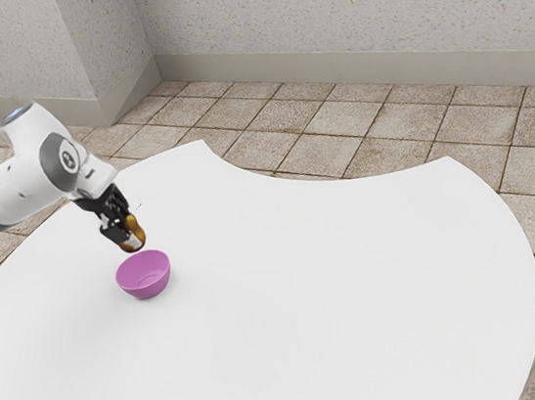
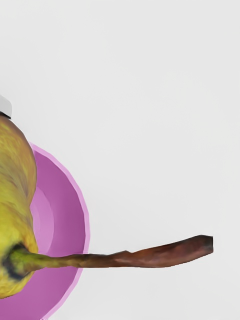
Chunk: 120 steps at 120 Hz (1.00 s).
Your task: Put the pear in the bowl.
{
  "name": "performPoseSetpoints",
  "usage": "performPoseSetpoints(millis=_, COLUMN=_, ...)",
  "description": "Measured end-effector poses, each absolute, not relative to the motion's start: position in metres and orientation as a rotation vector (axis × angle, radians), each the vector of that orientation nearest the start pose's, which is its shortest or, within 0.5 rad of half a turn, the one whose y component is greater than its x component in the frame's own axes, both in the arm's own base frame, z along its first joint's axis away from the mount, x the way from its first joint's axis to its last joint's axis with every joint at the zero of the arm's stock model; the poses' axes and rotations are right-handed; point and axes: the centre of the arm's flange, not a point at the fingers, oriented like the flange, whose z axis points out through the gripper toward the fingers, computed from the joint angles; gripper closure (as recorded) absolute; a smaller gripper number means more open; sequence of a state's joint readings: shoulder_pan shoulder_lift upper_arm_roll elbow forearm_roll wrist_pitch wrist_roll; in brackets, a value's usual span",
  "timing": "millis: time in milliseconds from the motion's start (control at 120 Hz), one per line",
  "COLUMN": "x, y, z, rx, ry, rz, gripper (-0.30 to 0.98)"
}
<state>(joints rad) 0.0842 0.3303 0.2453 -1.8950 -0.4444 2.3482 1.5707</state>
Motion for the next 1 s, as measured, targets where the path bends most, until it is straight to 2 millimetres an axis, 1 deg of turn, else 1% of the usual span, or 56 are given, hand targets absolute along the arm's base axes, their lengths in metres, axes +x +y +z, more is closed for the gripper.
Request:
performPoseSetpoints(millis=83, x=0.609, y=0.184, z=0.324, rx=-2.816, ry=1.496, rz=-0.414, gripper=0.56)
performPoseSetpoints(millis=158, x=0.610, y=0.174, z=0.311, rx=-2.832, ry=1.525, rz=-0.391, gripper=0.53)
performPoseSetpoints(millis=242, x=0.610, y=0.172, z=0.308, rx=-2.843, ry=1.539, rz=-0.383, gripper=0.37)
performPoseSetpoints(millis=308, x=0.608, y=0.171, z=0.307, rx=-2.852, ry=1.548, rz=-0.377, gripper=0.27)
performPoseSetpoints(millis=425, x=0.607, y=0.169, z=0.306, rx=-2.863, ry=1.560, rz=-0.368, gripper=0.16)
performPoseSetpoints(millis=475, x=0.606, y=0.166, z=0.310, rx=-2.863, ry=1.571, rz=-0.373, gripper=0.12)
performPoseSetpoints(millis=500, x=0.607, y=0.160, z=0.318, rx=-2.856, ry=1.586, rz=-0.381, gripper=0.11)
performPoseSetpoints(millis=525, x=0.606, y=0.154, z=0.335, rx=-2.838, ry=1.608, rz=-0.394, gripper=0.10)
performPoseSetpoints(millis=592, x=0.598, y=0.141, z=0.402, rx=-2.757, ry=1.684, rz=-0.395, gripper=0.07)
performPoseSetpoints(millis=642, x=0.587, y=0.135, z=0.442, rx=-2.727, ry=1.724, rz=-0.349, gripper=0.06)
performPoseSetpoints(millis=692, x=0.585, y=0.130, z=0.489, rx=-2.687, ry=1.743, rz=-0.285, gripper=0.04)
performPoseSetpoints(millis=725, x=0.585, y=0.120, z=0.520, rx=-2.649, ry=1.757, rz=-0.244, gripper=0.04)
performPoseSetpoints(millis=767, x=0.579, y=0.103, z=0.550, rx=-2.619, ry=1.774, rz=-0.200, gripper=0.03)
performPoseSetpoints(millis=817, x=0.569, y=0.085, z=0.575, rx=-2.604, ry=1.784, rz=-0.159, gripper=0.02)
performPoseSetpoints(millis=867, x=0.561, y=0.069, z=0.591, rx=-2.604, ry=1.791, rz=-0.120, gripper=0.02)
performPoseSetpoints(millis=933, x=0.553, y=0.048, z=0.618, rx=-2.594, ry=1.792, rz=-0.099, gripper=0.01)
performPoseSetpoints(millis=967, x=0.551, y=0.039, z=0.626, rx=-2.594, ry=1.794, rz=-0.084, gripper=0.01)
performPoseSetpoints(millis=1000, x=0.548, y=0.030, z=0.630, rx=-2.600, ry=1.795, rz=-0.063, gripper=0.01)
